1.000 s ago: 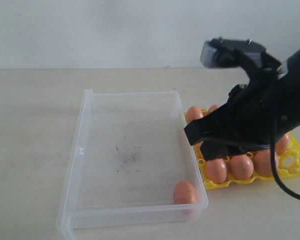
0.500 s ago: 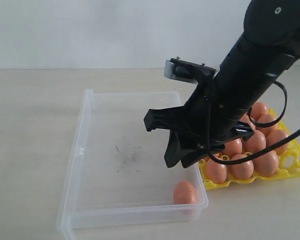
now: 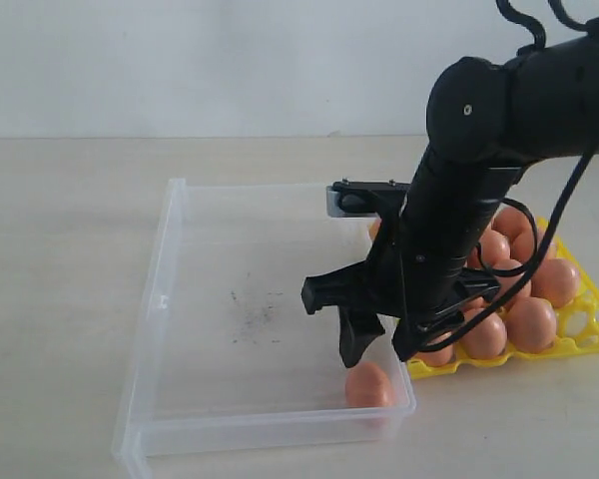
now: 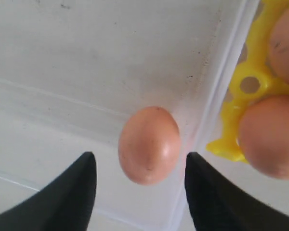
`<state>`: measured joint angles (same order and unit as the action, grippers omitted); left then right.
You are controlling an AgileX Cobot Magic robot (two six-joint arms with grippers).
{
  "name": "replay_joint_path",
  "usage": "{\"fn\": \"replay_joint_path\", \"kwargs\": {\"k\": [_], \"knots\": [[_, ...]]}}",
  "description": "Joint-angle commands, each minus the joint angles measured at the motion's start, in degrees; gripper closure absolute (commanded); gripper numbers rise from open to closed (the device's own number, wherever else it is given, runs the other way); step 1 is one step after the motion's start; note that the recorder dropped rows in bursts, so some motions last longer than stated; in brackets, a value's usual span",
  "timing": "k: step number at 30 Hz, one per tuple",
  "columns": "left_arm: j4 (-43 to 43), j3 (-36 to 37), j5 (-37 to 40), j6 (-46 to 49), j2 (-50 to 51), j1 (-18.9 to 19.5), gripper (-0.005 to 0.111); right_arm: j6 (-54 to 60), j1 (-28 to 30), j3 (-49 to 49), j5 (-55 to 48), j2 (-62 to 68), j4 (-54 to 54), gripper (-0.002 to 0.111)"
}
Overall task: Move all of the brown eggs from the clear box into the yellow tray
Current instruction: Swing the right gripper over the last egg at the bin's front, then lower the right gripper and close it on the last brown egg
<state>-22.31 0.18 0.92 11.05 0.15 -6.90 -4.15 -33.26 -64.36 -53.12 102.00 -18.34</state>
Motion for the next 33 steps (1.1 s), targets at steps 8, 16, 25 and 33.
{"fn": "replay_joint_path", "kwargs": {"k": [8,16,25,33], "knots": [[-0.61,-0.18,-0.92,-0.42,-0.15,-0.4,0.103,4.62,-1.35,-7.53,-4.39,2.48,1.21,0.07],[-0.61,-0.18,-0.92,-0.42,-0.15,-0.4,0.103,4.15,-6.74,-9.95,-1.97,4.15,1.81,0.07],[-0.61,-0.18,-0.92,-0.42,-0.15,-0.4,0.103,-0.67,-6.74,-9.95,-7.87,7.83,12.41,0.07],[-0.61,-0.18,-0.92,-0.42,-0.15,-0.4,0.103,-4.2,-6.74,-9.95,-7.73,9.15,12.84,0.05]]}}
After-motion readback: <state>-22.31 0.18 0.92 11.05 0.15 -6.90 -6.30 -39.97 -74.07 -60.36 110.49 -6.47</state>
